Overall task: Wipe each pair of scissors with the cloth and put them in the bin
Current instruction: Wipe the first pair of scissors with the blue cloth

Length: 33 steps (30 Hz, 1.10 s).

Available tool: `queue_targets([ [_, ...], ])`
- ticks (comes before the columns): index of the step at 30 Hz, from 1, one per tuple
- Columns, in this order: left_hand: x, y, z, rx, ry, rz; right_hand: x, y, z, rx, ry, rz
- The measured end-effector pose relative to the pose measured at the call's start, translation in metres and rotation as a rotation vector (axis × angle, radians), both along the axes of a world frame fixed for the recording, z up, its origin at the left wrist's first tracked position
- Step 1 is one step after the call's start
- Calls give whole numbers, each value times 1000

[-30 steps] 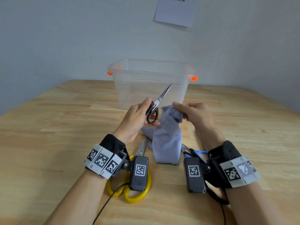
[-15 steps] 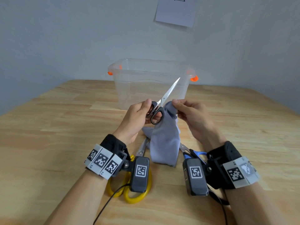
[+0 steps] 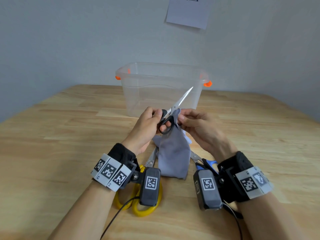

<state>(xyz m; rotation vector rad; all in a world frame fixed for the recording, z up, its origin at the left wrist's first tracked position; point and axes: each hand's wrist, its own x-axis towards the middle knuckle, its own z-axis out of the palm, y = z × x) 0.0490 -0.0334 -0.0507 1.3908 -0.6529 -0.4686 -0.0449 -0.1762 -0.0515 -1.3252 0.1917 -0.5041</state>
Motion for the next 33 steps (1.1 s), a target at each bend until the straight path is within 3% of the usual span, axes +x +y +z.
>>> queue_targets([
  [3, -1, 0, 0, 8, -20, -29, 1, 2, -2, -23, -3, -46],
  [8, 0, 1, 2, 12, -53, -54, 0, 8, -1, -219, -5, -119],
  [21, -1, 3, 1, 10, -97, -54, -2, 11, 1, -441, 64, -99],
  [26, 1, 3, 1, 1, -113, -33, -1, 6, 0, -397, 61, -130],
  [33, 1, 2, -1, 7, -123, -19, -3, 1, 0, -208, 25, 110],
])
